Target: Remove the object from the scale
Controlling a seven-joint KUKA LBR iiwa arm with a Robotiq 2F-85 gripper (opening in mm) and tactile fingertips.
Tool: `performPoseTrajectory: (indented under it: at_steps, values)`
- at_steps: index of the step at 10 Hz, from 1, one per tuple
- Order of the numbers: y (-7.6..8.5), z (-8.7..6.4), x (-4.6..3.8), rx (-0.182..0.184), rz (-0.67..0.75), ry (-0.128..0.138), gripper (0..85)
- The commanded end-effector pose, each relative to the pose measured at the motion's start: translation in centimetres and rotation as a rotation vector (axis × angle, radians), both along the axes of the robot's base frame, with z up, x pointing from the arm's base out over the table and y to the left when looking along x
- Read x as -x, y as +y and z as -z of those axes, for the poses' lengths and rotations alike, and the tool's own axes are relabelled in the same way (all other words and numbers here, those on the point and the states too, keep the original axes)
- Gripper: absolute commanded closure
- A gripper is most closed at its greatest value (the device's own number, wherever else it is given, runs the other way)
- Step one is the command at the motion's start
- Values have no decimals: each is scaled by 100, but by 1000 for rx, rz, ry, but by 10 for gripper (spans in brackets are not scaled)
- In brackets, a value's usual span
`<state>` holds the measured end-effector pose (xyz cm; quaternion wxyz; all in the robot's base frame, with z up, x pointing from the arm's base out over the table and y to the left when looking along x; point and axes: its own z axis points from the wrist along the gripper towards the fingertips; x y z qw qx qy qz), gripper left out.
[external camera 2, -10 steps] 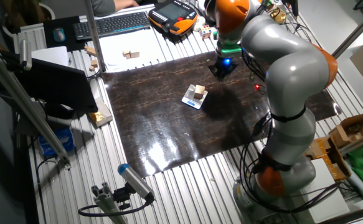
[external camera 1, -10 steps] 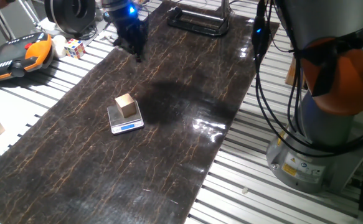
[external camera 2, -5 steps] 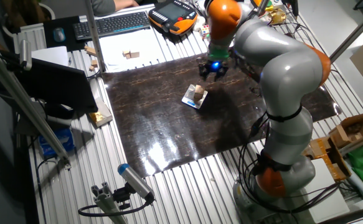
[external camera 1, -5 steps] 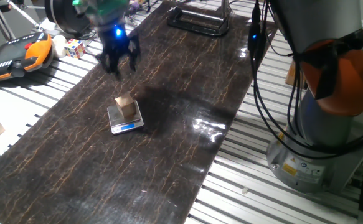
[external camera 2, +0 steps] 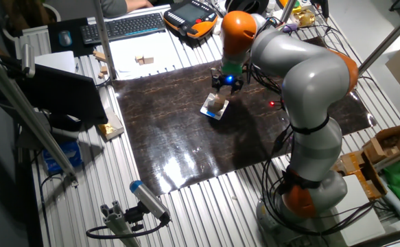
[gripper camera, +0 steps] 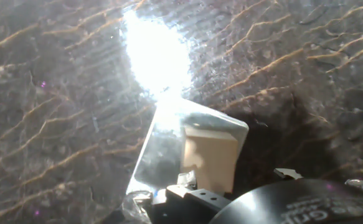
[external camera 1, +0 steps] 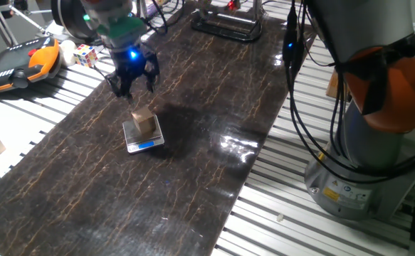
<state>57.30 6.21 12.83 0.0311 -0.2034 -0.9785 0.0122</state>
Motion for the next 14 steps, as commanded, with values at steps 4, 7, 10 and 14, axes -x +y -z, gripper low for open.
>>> performPoseTrajectory:
  at_steps: [4, 7, 10, 14]
  values:
    - [62, 290, 6, 0, 10, -40, 147]
    - [77, 374, 28, 12, 11, -48, 123]
    - [69, 485, 29, 9, 5, -60, 100]
    - [66, 580, 39, -7, -3, -71, 133]
